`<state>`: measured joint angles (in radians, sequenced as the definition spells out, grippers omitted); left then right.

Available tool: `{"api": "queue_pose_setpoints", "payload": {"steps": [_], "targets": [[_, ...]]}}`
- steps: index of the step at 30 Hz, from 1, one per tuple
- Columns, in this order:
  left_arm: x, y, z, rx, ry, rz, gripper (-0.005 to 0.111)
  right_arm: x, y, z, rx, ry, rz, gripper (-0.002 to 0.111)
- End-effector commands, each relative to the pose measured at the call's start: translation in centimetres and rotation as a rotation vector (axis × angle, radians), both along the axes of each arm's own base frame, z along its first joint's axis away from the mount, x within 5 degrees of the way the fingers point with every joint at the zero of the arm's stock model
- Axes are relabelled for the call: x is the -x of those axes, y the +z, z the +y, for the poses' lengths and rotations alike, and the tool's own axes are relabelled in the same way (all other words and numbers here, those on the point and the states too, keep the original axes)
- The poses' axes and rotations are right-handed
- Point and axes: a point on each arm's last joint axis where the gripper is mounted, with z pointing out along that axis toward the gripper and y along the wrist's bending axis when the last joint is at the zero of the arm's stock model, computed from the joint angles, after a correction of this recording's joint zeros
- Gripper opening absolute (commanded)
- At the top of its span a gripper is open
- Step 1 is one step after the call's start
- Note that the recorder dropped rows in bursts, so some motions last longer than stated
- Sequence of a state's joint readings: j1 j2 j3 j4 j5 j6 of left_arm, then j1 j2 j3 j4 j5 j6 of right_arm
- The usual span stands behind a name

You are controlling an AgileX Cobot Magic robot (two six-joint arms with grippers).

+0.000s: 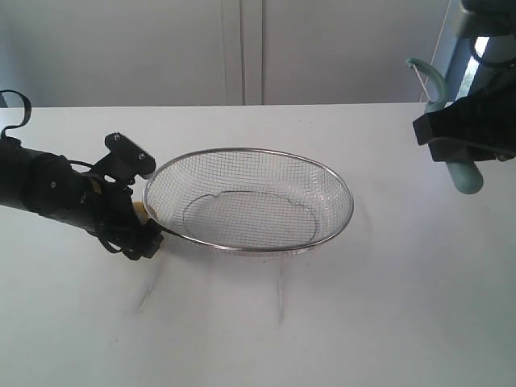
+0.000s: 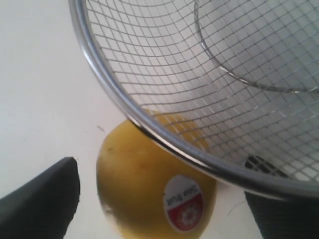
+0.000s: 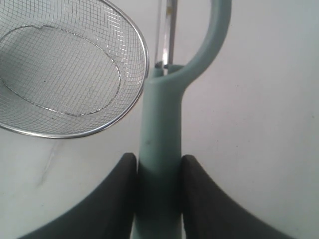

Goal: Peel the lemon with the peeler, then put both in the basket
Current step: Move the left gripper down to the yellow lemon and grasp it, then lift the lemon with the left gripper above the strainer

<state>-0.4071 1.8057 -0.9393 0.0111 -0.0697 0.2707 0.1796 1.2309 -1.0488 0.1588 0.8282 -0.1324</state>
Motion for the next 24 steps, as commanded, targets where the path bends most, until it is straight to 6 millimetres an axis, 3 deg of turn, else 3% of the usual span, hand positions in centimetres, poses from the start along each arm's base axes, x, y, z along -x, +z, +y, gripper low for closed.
{"api": "queue_pose_setpoints", "payload": {"steps": [1, 6, 7, 12, 18, 24], "targets": [[0.2, 0.0, -0.2, -0.004, -0.005, 0.019, 0.084, 0.1, 0.2, 0.0, -0.009, -0.005, -0.018, 0.0], [0.2, -0.1, -0.2, -0.005, -0.003, 0.024, 0.065, 0.1, 0.2, 0.0, -0.009, -0.005, -0.018, 0.0], [0.4, -0.2, -0.1, -0.018, -0.005, 0.055, 0.05, 0.1, 0.2, 0.0, -0.009, -0.005, -0.018, 0.0], [1.9, -0.5, 0.4, -0.08, -0.008, 0.23, 0.0, 0.1, 0.2, 0.0, -0.009, -0.005, -0.018, 0.0], [4.1, 2.4, 1.9, -0.175, -0.02, 0.345, 0.0, 0.1, 0.2, 0.0, -0.009, -0.005, -0.018, 0.0], [7.5, 9.4, 3.8, -0.196, -0.042, 0.246, 0.0, 0.1, 0.2, 0.0, -0.009, -0.005, -0.018, 0.0]]}}
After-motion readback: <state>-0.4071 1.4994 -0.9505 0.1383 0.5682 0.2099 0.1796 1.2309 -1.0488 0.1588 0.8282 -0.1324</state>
